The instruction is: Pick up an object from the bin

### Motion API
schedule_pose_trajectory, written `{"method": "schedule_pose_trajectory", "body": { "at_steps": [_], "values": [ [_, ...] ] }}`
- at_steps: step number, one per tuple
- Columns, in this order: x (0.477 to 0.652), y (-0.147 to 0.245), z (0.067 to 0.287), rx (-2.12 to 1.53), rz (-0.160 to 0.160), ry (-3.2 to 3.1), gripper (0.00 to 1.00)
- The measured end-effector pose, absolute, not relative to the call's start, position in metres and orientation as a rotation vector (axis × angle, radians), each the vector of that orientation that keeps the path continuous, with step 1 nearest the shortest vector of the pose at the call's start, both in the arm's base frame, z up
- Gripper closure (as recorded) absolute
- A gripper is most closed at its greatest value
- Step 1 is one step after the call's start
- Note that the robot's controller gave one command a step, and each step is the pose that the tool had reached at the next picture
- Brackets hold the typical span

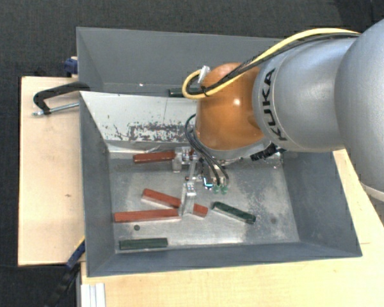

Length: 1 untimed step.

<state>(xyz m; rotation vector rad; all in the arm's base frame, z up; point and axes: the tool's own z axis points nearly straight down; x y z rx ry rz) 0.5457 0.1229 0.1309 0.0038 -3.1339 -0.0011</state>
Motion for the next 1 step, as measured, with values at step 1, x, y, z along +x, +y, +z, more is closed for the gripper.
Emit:
{"method": "schedule_pose_trajectory", "body": {
  "at_steps": [1],
  "values": [
    [0.5478,0.1225,0.1356,0.001,-0.003,-3.142,0.0]
  ]
}}
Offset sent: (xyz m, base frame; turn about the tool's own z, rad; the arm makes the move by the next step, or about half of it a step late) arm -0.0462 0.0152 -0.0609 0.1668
